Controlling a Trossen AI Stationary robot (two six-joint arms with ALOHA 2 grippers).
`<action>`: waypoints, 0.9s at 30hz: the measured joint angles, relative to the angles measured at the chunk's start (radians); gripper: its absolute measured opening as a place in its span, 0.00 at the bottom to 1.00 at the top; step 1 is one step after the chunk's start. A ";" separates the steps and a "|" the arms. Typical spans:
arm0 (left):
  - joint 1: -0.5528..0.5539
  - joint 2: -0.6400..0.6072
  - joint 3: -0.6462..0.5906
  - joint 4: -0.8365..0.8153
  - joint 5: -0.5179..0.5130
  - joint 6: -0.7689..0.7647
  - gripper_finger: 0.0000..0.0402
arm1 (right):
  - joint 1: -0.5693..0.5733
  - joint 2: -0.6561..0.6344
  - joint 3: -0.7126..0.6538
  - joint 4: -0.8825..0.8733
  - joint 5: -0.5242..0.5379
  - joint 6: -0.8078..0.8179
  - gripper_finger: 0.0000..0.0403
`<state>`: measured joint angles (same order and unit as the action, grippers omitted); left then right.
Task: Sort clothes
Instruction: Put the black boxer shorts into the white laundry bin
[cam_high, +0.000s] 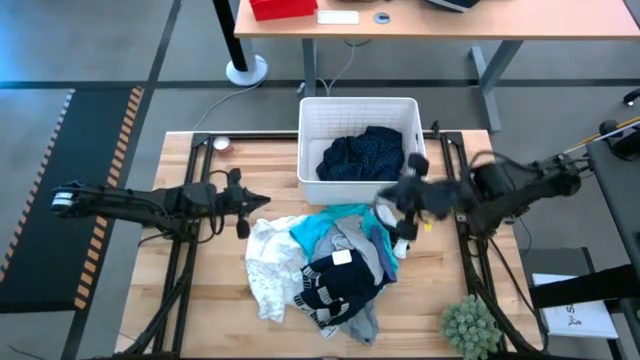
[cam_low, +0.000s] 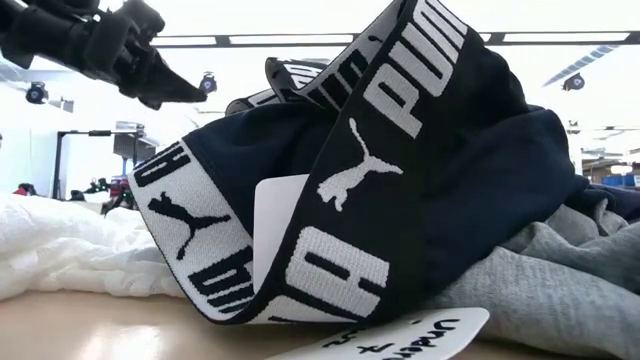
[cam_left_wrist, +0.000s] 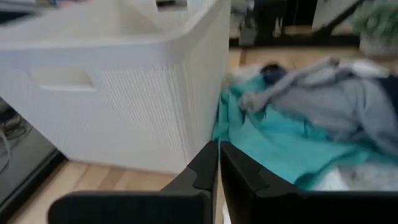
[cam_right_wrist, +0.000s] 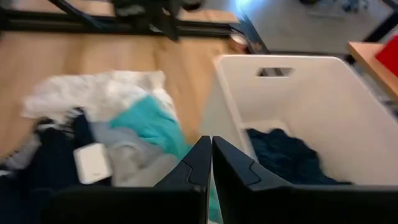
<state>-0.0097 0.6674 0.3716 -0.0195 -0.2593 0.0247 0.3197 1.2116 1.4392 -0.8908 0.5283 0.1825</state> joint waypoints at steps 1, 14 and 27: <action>0.000 0.013 0.004 -0.019 0.001 0.000 0.00 | 0.029 -0.012 -0.039 0.037 0.013 0.013 0.00; -0.066 0.178 0.108 -0.132 0.064 0.000 0.00 | 0.349 -0.060 -0.377 0.415 0.297 0.134 0.00; -0.274 0.459 0.480 -0.328 0.063 -0.100 0.00 | 0.519 0.000 -0.419 0.533 0.426 0.167 0.00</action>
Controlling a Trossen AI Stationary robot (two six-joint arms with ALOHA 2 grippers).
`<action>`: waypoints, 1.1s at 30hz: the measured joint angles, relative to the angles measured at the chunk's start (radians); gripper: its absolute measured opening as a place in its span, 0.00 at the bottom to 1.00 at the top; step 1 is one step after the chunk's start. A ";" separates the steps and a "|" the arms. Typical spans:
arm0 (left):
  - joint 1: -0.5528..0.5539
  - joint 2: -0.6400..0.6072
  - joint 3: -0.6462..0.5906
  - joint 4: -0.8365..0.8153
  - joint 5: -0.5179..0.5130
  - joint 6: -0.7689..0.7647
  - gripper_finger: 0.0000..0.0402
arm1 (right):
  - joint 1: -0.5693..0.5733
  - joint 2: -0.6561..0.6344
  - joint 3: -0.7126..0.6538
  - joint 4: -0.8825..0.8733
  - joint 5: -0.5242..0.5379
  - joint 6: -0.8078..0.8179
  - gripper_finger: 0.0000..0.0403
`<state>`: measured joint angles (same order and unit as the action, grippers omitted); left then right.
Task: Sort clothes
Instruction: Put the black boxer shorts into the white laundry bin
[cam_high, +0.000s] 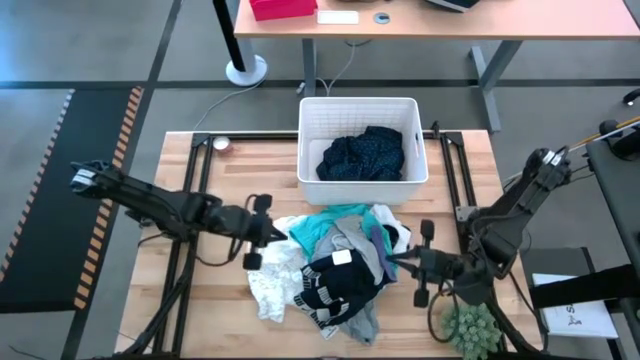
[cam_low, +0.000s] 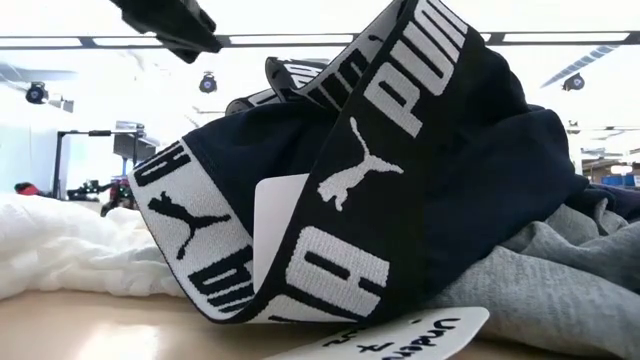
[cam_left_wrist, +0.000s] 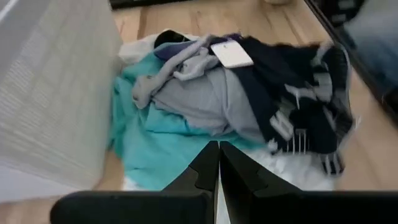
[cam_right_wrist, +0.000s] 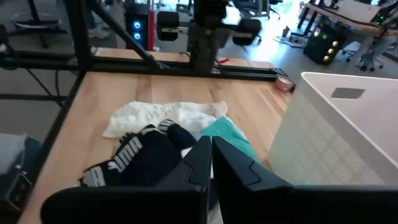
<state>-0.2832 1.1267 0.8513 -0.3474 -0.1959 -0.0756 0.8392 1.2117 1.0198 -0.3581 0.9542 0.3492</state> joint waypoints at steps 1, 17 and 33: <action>0.001 0.028 0.021 -0.001 -0.001 -0.049 0.01 | 0.003 0.007 -0.003 0.008 0.000 0.000 0.00; 0.000 0.471 0.322 -0.109 0.156 -0.148 0.40 | 0.029 0.118 0.003 0.028 -0.002 0.046 0.00; -0.003 0.643 0.409 -0.125 0.206 -0.213 0.57 | 0.046 0.122 0.004 0.026 0.016 0.045 0.00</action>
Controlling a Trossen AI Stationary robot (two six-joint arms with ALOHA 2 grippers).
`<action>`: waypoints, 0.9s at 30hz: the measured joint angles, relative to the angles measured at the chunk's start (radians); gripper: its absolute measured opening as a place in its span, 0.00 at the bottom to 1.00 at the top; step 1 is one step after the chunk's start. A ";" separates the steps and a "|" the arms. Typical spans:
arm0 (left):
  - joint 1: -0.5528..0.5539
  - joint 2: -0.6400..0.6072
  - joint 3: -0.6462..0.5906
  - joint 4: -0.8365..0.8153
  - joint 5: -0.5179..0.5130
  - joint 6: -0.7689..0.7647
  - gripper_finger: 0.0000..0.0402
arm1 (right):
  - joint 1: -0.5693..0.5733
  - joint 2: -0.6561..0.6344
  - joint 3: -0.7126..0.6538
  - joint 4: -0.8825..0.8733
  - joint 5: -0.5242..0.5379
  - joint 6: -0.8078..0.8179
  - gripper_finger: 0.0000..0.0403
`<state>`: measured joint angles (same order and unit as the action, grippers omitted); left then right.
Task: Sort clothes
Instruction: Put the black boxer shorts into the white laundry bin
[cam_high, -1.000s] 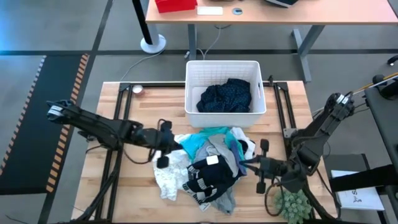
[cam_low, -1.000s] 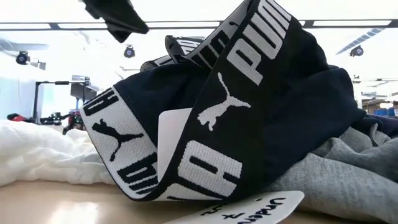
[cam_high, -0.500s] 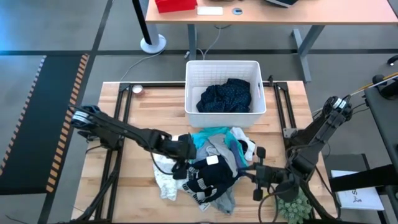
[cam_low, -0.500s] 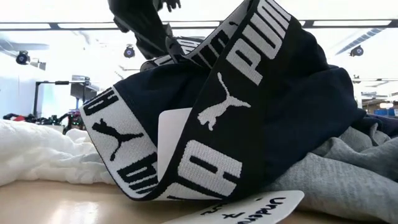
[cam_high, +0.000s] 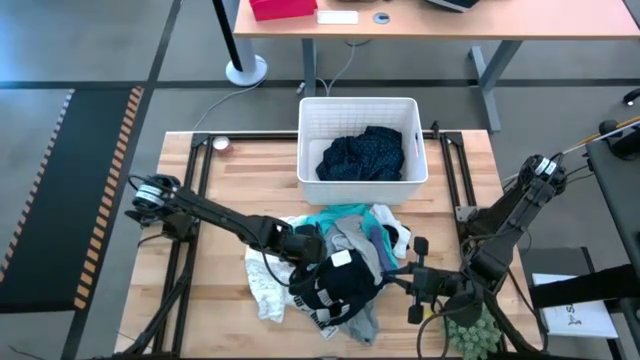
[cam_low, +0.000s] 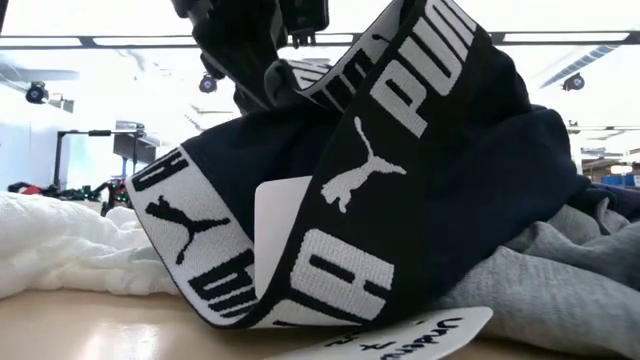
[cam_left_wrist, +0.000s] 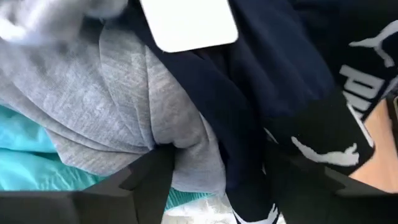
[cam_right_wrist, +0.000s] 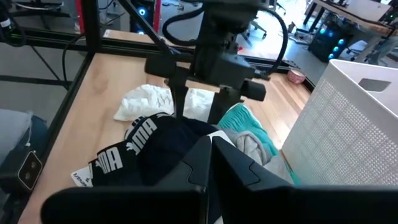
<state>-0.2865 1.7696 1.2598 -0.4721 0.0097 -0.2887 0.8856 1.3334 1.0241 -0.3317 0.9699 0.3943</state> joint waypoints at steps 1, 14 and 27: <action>-0.001 0.006 0.000 0.000 0.000 -0.006 0.55 | 0.000 0.000 0.000 0.000 0.000 0.000 0.00; -0.010 -0.053 0.076 -0.159 0.004 0.056 0.02 | 0.000 0.000 0.000 -0.009 0.000 -0.001 0.00; -0.070 -0.101 0.335 -0.453 -0.260 0.158 0.01 | 0.000 0.000 0.001 -0.026 0.000 0.000 0.00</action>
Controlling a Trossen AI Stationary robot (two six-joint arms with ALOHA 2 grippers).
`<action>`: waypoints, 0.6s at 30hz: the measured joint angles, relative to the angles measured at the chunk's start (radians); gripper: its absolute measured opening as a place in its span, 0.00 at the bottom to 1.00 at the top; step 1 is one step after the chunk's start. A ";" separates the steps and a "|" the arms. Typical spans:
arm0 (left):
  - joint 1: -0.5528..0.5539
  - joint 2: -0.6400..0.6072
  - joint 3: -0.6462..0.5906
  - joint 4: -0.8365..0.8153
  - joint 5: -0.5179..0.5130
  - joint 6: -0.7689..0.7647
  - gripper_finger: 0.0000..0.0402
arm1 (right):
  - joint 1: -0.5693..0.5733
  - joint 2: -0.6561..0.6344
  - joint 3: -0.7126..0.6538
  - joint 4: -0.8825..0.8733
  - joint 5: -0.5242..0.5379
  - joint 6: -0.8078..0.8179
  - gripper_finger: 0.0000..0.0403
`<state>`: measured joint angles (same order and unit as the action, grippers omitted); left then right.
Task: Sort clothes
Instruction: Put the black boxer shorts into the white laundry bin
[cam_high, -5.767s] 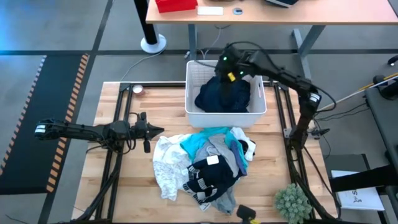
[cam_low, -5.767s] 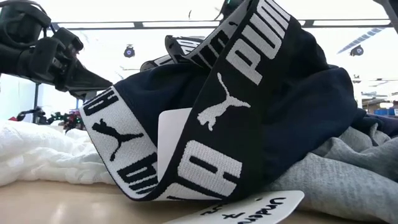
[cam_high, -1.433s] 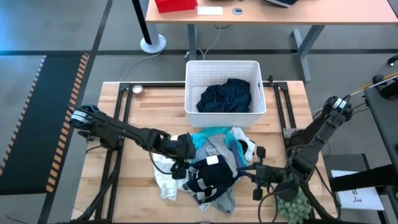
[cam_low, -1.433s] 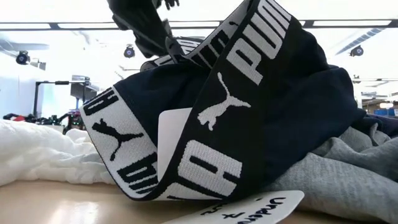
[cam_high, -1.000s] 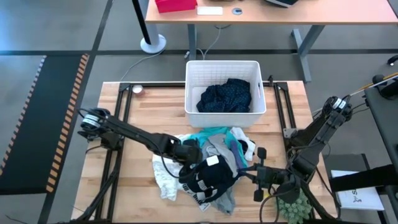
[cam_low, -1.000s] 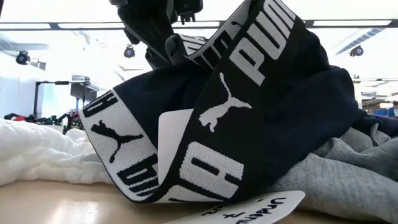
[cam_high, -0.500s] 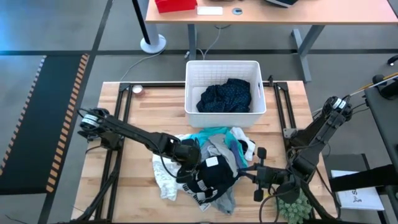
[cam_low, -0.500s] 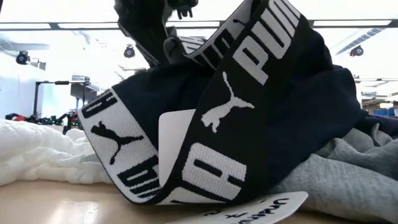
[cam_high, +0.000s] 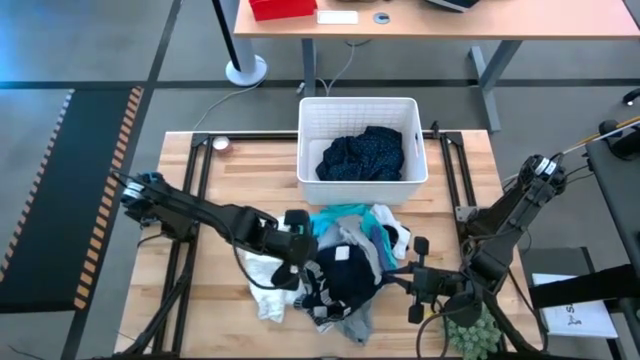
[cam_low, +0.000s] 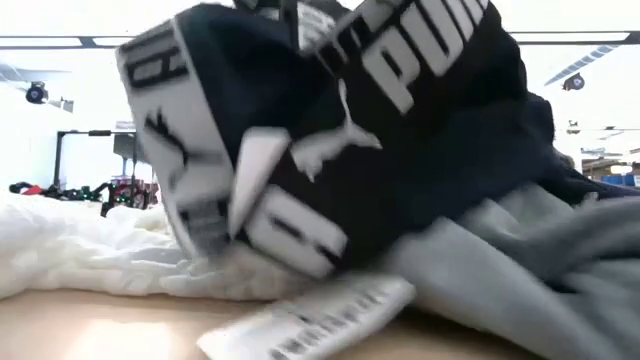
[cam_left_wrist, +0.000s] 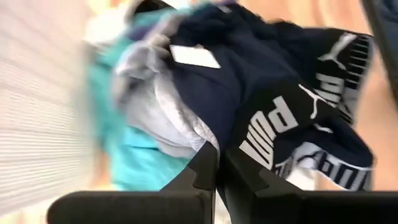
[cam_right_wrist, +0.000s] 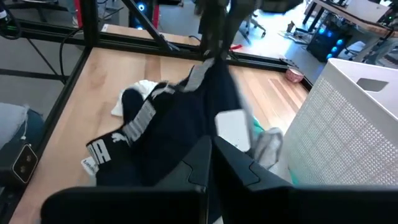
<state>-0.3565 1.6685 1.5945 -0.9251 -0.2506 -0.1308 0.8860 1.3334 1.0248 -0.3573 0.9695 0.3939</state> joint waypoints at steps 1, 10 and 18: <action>-0.003 -0.001 0.030 -0.029 -0.035 0.004 0.01 | 0.000 0.000 0.000 -0.001 0.000 0.000 0.00; -0.016 -0.003 0.301 -0.164 -0.273 0.084 0.00 | 0.000 0.000 0.000 -0.003 0.000 0.000 0.00; -0.015 -0.004 0.487 -0.186 -0.344 0.163 0.00 | 0.000 0.000 0.000 -0.004 0.000 0.000 0.00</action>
<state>-0.3717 1.6646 2.0814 -1.1107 -0.5945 0.0325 0.8860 1.3334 1.0248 -0.3614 0.9691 0.3939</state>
